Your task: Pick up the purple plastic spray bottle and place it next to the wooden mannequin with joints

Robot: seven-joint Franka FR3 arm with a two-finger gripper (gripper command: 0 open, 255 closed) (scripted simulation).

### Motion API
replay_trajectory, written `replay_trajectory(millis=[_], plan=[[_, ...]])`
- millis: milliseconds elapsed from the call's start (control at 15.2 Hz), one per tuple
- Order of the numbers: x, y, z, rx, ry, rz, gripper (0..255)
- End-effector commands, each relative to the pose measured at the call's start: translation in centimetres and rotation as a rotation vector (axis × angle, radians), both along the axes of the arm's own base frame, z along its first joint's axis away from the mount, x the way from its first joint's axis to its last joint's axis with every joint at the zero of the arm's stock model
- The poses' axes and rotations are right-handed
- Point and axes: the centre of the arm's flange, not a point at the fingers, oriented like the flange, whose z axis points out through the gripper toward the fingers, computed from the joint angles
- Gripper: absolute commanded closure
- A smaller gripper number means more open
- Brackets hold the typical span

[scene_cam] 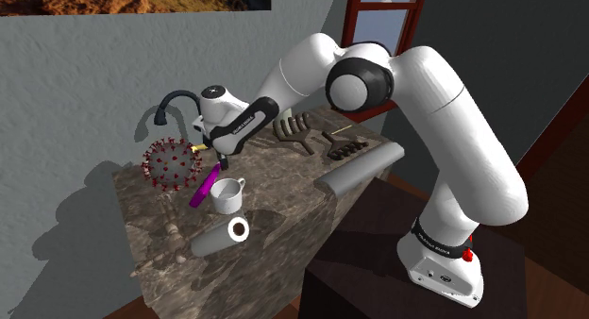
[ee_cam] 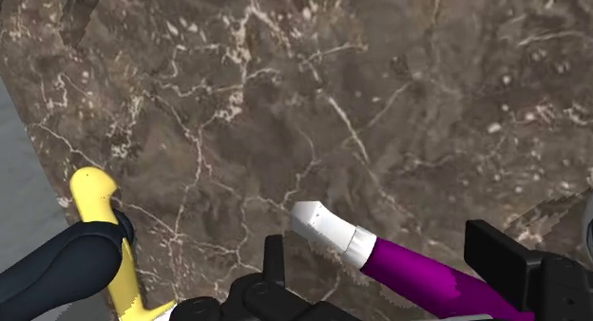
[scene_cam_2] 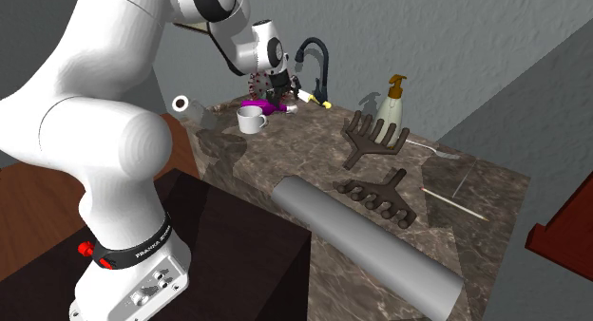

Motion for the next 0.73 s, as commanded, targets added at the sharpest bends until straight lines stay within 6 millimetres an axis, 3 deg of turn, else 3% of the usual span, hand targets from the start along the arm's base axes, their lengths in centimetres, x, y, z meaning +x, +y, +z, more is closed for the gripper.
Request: replay_trajectory(millis=[0, 132, 660], plan=[[-0.5, 0.2, 1.9, 0.000, 0.000, 0.000, 0], [-1.1, 0.5, 4.2, 0.000, 0.000, 0.000, 0], [-1.1, 0.5, 4.2, 0.000, -0.001, 0.000, 0]])
